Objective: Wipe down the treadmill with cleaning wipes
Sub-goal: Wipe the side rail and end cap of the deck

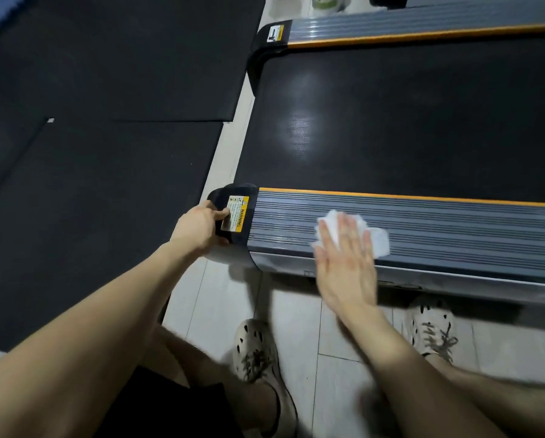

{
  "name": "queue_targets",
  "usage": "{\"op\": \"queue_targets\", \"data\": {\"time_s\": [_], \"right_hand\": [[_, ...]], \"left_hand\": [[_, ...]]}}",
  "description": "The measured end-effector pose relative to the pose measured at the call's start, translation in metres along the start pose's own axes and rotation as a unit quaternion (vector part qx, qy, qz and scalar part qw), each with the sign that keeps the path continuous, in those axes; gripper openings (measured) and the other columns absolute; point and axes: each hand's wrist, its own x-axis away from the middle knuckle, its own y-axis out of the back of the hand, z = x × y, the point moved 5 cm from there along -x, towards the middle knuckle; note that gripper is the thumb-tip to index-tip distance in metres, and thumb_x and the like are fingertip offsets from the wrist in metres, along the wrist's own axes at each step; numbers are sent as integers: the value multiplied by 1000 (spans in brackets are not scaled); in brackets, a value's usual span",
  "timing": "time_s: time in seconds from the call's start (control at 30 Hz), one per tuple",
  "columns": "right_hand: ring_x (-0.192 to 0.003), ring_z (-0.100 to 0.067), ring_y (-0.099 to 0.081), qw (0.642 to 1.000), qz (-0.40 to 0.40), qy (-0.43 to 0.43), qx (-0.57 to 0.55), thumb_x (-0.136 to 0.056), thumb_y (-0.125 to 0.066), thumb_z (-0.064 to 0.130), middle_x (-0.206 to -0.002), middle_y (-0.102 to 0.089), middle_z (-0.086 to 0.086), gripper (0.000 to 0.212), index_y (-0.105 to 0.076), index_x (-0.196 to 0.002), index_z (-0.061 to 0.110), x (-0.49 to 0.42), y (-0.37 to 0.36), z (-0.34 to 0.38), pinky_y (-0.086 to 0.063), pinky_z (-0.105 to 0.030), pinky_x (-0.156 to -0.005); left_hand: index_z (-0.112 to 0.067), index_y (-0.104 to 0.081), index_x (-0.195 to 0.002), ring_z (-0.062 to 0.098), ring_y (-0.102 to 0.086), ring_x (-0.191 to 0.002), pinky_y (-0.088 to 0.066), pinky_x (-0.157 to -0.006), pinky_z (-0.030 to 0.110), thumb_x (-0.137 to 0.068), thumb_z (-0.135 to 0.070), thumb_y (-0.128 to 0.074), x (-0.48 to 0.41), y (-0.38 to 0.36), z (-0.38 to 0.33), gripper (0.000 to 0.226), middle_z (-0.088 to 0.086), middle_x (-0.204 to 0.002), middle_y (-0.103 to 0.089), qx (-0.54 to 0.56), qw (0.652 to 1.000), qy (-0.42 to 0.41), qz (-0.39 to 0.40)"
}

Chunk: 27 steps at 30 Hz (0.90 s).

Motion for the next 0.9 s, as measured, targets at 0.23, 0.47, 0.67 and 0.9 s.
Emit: {"op": "queue_targets", "data": {"time_s": [0.23, 0.47, 0.67, 0.9], "right_hand": [[-164, -36, 9, 992, 5, -124, 37, -106, -6, 67, -176, 5, -24, 83, -9, -171, 15, 15, 15, -56, -5, -55, -132], [-165, -26, -4, 991, 54, 108, -56, -104, -10, 51, -178, -15, -8, 75, -27, -168, 15, -50, -24, 148, -5, -50, -133], [-165, -24, -3, 989, 92, 115, -28, -108, -8, 44, -178, -13, -6, 65, -25, -168, 28, -77, -32, 129, -3, -50, -133], [-165, -27, 3, 992, 57, -110, 12, -106, -3, 59, -179, -3, -11, 72, -12, -171, 30, -46, 8, -6, 1, -53, -133]], "left_hand": [[-34, -47, -162, 26, -49, -141, -50, -109, 42, -87, -35, -89, 3, -13, 9, 86, 1, -152, -50, 37, 999, -13, -25], [-27, -62, -151, 25, -57, -133, -51, -105, 39, -84, -38, -88, -4, -10, 16, 73, 2, -143, -58, 67, 995, -76, -7], [-24, -52, -155, 31, -64, -119, -53, -104, 39, -81, -38, -92, -9, -10, 43, 86, 10, -134, -59, 134, 991, -14, 5], [-24, -48, -161, 23, -67, -122, -50, -102, 31, -77, -41, -96, -15, -23, 57, 98, -2, -138, -69, 208, 978, 8, -3]]}}
